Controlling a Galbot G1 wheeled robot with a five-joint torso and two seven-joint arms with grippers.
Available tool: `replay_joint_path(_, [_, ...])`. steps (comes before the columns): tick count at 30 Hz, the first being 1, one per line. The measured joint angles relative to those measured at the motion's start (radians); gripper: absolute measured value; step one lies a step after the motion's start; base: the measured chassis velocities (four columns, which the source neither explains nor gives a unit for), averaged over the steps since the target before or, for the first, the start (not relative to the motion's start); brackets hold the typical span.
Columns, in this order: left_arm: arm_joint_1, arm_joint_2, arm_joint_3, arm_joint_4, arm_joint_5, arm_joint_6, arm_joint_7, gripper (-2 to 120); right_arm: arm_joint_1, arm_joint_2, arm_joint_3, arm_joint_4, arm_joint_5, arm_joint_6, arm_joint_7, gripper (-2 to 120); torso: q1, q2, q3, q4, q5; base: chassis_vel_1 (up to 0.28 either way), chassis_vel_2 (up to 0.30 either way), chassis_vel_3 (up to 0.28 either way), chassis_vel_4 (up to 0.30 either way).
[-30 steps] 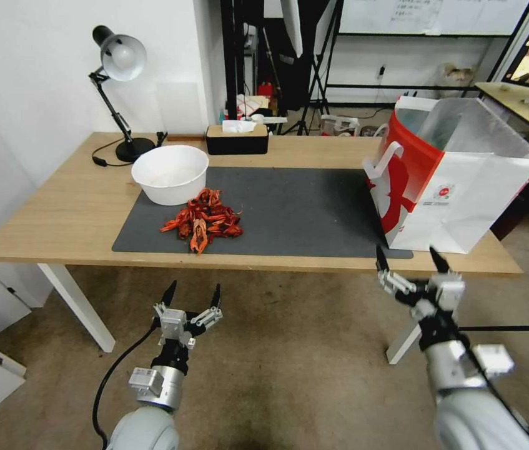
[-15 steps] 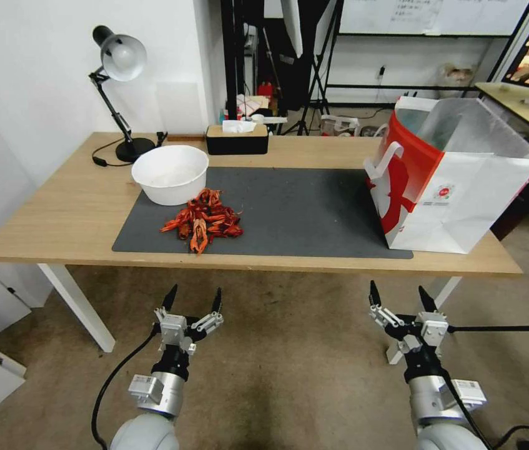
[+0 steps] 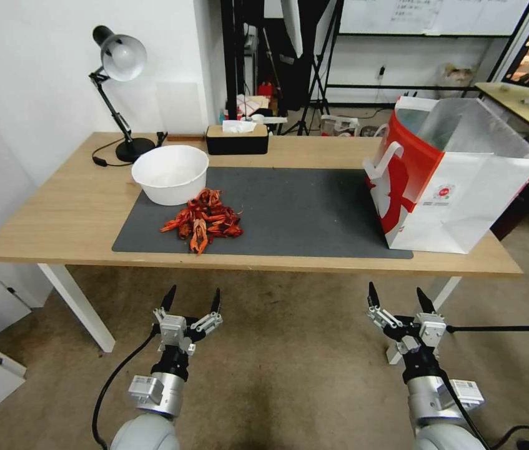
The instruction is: Close the takeout container lid, then place the container into the takeout bag.
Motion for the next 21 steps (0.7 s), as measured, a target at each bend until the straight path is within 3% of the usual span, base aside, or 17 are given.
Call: replay_joint_path(21, [-0.001, 0.000, 0.000, 0.000, 0.000, 0.001, 0.000, 100, 0.001, -0.001, 0.001, 0.002, 0.001, -0.003, 0.000, 100, 0.000, 0.000, 0.000, 0.0000, 0.0000, 0.000, 0.000, 0.000, 0.000])
